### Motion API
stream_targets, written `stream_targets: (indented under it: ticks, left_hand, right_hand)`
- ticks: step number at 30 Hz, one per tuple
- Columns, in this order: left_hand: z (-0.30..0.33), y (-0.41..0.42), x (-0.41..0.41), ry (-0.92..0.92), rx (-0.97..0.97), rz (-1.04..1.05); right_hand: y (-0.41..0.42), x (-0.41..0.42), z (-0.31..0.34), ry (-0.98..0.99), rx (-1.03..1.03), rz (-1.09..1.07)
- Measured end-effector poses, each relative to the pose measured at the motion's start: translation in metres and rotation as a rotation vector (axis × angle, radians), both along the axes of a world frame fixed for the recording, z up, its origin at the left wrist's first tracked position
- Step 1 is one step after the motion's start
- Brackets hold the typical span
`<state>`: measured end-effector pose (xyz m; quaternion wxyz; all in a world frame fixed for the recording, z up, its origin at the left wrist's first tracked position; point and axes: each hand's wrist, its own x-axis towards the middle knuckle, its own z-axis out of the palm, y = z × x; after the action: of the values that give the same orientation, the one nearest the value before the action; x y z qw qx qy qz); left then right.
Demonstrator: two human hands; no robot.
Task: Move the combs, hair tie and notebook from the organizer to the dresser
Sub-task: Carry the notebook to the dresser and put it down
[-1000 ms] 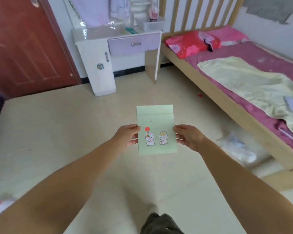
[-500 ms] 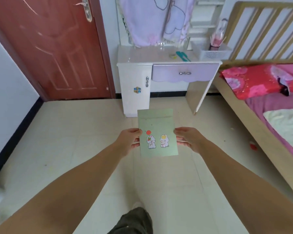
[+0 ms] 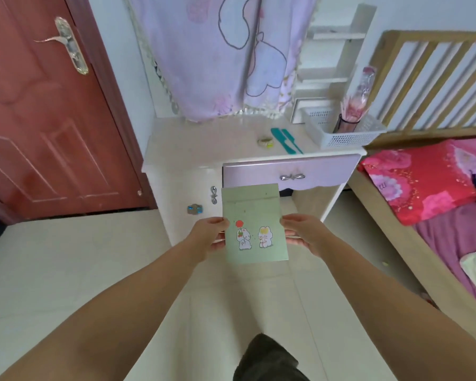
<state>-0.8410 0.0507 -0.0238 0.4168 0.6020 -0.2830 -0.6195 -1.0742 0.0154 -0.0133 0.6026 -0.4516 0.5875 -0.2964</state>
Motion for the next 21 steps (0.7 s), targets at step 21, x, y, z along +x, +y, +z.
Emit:
stream_targets:
  ticks: [21]
  left_hand:
    - [-0.041, -0.458, 0.095, -0.513, 0.102, -0.274]
  right_hand:
    - [-0.445, 0.121, -0.048, 0.594, -0.075, 0.132]
